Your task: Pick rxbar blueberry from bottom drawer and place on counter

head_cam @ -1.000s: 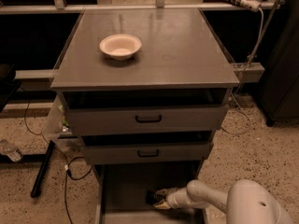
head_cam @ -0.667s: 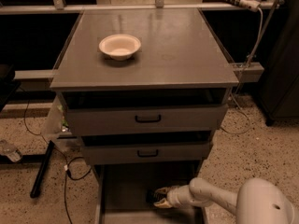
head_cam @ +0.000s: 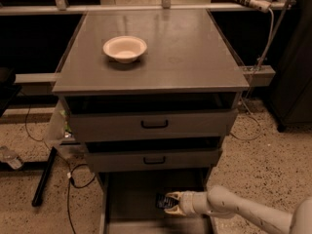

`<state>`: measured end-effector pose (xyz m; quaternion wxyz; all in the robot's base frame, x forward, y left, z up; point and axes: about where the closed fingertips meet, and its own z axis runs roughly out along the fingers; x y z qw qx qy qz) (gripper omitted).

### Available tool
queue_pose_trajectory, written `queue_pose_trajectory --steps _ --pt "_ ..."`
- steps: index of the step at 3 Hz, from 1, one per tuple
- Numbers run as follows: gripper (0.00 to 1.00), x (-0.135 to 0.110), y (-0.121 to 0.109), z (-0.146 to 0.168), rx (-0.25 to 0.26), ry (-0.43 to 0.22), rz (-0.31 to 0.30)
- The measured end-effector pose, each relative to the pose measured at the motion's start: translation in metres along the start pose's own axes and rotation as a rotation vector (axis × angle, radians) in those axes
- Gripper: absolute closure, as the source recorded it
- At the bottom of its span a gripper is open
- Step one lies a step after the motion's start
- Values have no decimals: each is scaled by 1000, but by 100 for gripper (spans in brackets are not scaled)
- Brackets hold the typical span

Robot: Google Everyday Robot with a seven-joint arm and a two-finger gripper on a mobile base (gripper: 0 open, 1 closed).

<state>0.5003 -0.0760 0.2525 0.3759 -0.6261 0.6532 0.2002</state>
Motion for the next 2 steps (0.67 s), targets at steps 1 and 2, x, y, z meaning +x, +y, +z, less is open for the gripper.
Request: queue_pose_trajectory --steps 1,2 --pt "100 -35 -5 -48 62 12 -83" --pt "100 -96 -38 -115 115 60 -181"
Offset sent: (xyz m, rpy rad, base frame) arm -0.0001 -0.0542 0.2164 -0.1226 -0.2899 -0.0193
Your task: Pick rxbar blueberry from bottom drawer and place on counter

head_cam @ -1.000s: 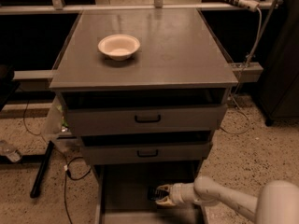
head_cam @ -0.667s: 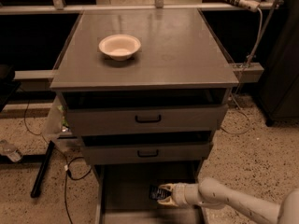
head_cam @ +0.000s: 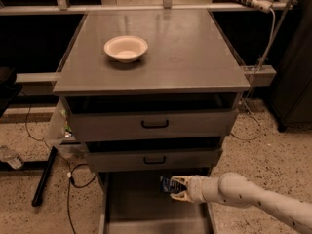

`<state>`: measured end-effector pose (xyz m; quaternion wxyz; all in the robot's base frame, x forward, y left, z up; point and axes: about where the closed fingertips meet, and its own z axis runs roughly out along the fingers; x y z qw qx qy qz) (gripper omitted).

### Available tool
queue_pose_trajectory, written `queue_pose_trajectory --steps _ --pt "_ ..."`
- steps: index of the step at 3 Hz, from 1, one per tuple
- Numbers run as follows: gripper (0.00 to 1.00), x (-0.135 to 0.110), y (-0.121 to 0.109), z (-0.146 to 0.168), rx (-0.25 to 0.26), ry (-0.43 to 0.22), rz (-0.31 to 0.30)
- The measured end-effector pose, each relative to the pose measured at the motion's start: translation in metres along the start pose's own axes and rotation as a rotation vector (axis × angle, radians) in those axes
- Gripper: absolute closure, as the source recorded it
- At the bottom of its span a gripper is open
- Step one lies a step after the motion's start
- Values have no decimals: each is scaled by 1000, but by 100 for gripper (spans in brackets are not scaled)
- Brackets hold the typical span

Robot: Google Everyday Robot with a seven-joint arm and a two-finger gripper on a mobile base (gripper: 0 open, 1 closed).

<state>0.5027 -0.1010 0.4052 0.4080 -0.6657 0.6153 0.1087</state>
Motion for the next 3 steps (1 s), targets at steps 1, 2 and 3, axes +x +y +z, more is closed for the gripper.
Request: queue_pose_trajectory --steps 1,2,3 --pt "100 -2 -3 -1 1 1 -7" --pt "100 -6 3 -11 9 5 -24" --pt "100 -42 5 -50 23 -9 -129"
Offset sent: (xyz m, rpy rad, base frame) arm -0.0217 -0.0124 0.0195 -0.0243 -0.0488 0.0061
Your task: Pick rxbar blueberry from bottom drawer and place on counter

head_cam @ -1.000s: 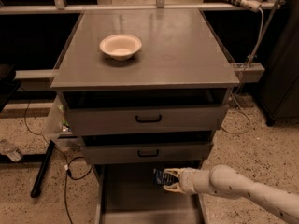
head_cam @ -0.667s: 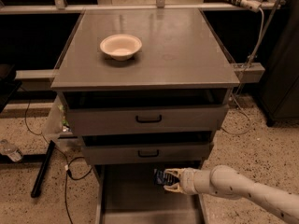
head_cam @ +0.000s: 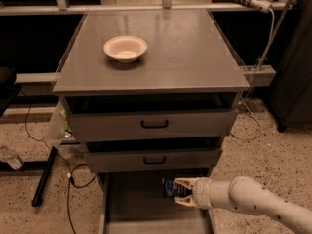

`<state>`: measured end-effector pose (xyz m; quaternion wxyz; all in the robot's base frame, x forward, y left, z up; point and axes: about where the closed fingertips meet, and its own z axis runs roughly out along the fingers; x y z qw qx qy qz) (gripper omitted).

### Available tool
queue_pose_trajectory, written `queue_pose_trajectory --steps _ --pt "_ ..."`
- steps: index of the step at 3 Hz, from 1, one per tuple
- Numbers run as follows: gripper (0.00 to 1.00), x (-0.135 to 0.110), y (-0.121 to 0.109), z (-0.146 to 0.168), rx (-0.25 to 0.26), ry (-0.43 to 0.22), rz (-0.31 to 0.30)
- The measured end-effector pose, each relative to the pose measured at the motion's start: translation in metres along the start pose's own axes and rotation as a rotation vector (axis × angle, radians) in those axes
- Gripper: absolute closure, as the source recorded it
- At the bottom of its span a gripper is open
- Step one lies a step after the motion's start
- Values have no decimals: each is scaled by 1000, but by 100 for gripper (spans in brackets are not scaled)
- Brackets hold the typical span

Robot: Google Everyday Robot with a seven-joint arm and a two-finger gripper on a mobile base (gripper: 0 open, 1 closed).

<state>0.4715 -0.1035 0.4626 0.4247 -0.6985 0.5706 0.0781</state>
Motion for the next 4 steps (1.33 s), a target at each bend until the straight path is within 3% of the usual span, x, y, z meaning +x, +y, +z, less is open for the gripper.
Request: queue_pose_trajectory --steps 1,2,3,4 --pt "100 -53 -26 -54 30 -14 -129" --pt "100 -97 -62 -92 20 -44 -219" --pt "100 -137 -102 -122 13 -41 -290" --pt "100 -162 -149 -157 41 9 -313"
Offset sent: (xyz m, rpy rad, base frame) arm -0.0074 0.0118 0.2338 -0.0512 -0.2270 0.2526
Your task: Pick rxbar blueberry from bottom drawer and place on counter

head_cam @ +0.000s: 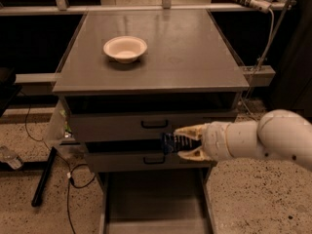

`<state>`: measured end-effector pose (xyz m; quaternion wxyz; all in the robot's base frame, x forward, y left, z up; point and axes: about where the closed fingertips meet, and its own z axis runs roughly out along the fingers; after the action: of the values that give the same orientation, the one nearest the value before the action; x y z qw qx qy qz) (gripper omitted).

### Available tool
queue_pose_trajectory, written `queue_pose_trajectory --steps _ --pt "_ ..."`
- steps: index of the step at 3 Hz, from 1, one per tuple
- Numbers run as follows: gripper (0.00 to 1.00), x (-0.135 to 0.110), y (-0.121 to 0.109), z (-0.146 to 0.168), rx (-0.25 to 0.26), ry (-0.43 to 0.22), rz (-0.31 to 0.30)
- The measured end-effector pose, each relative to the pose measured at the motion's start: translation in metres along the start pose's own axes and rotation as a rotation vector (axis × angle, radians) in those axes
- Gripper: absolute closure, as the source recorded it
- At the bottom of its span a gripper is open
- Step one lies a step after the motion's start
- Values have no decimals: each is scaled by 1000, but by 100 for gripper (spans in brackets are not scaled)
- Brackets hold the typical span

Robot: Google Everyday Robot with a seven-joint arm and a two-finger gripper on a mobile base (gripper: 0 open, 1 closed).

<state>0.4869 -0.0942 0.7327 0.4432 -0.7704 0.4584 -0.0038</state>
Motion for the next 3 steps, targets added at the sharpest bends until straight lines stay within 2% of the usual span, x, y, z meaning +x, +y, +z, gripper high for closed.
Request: queue_pose_trajectory --steps 1,2,3 --pt "100 8 -49 -30 -10 106 15" --pt "100 19 -66 -41 14 100 91" --pt "100 19 -66 -41 14 100 91"
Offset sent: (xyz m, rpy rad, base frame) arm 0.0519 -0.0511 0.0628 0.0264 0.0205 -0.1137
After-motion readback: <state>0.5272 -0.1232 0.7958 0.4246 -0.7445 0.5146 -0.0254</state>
